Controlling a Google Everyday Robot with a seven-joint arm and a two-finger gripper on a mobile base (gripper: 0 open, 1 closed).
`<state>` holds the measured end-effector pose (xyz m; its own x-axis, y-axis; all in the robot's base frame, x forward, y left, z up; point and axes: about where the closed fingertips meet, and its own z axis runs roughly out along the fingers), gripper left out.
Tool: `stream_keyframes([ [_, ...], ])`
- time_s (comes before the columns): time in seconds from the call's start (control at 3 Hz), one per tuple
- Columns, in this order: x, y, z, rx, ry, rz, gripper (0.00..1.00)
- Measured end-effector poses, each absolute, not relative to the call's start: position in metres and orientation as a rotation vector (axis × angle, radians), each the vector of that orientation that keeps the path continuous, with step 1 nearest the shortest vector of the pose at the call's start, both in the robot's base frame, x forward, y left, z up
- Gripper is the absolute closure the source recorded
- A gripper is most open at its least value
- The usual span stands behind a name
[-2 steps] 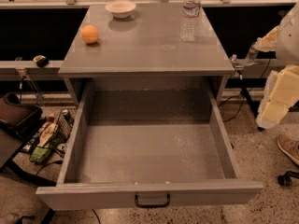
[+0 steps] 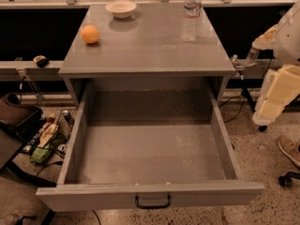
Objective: Place orange into top drawer
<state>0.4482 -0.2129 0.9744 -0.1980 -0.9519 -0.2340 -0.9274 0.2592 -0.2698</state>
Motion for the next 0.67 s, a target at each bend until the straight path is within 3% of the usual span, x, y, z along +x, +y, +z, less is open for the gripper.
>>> stream_keyframes([
  [0.33, 0.495, -0.192, 0.959, -1.704, 2.044, -0.028, 0.0],
  [0.67, 0.578, -0.153, 0.95, -1.598, 1.89, 0.055, 0.0],
])
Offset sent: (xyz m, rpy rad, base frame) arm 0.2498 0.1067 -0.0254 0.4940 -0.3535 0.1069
